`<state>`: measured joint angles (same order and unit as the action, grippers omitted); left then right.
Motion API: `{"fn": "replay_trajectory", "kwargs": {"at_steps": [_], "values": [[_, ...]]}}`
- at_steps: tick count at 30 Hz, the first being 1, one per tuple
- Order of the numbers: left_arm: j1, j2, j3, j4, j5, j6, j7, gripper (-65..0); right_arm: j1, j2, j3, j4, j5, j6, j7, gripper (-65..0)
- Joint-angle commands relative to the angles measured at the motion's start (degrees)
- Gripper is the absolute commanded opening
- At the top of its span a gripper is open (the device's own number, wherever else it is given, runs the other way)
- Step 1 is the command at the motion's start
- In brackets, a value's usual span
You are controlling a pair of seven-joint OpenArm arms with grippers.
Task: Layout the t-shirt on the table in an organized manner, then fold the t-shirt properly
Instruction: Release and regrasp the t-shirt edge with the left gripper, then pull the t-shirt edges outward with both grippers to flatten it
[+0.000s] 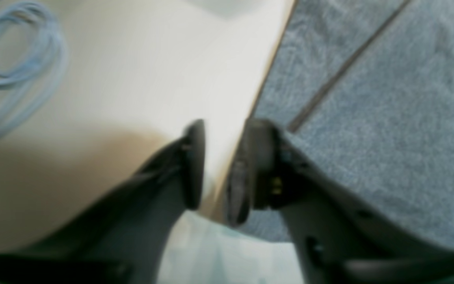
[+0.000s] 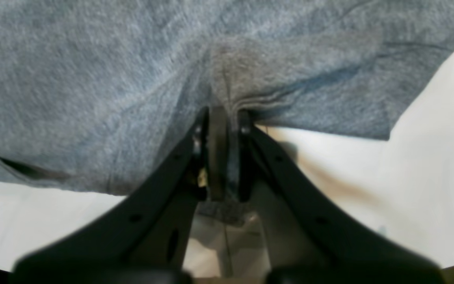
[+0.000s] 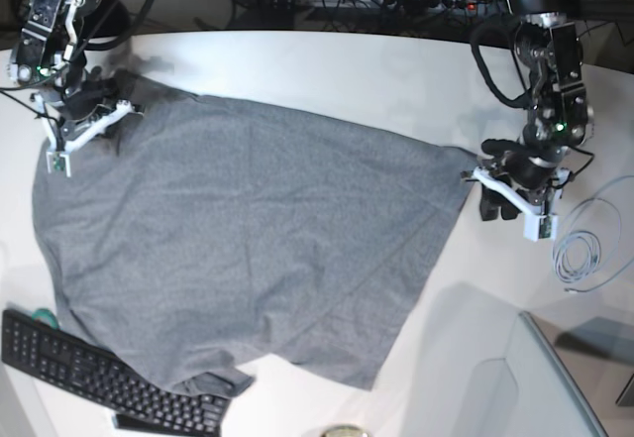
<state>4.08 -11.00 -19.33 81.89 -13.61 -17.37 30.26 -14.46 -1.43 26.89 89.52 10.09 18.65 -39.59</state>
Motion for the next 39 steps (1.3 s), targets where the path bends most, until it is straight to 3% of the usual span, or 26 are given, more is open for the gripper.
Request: {"fn": "replay_trajectory", "kwargs": {"at_steps": [1,7,13,15,20,21,29,39], "values": [[-1.57,-0.73,-0.32,-0.61,-0.68,-0.09,-1.12,-38.3,0.35,0.33,0.05,0.9,0.42,0.2,1.04,-64.4],[-7.64,-0.56,1.97,-10.99,-0.94,-0.17,-1.38,-36.5,0.35,0.33,0.05,0.9,0.42,0.2,1.04,-64.4],[-8.87,-0.56,6.89,-13.54,-1.03,-0.17,-1.56,-37.2,0.35,0.33,0.05,0.9,0.42,0.2,1.04,-64.4],[-8.87,-0.38,6.98,-13.54,-1.03,-0.17,-1.56,-41.5,0.35,0.33,0.05,0.9,0.42,0.2,1.04,-64.4],[-8.69,-0.38,6.98,-13.54,-1.03,-0.17,-1.21,-63.8,0.35,0.33,0.05,0.9,0.42,0.2,1.04,-64.4],[-8.6,-0.38,6.98,-13.54,-1.03,-0.17,-1.21,-65.0,0.35,0.33,0.05,0.9,0.42,0.2,1.04,-64.4],[-6.32,-0.73,7.07,-12.48,-1.03,-0.17,-1.12,-65.0,0.35,0.33,0.05,0.9,0.42,0.2,1.04,-64.4],[8.54,-1.43,6.37,3.26,-1.03,-0.17,-0.24,-65.0,0.0,0.33,0.05,0.9,0.42,0.2,1.04,-64.4]]}}
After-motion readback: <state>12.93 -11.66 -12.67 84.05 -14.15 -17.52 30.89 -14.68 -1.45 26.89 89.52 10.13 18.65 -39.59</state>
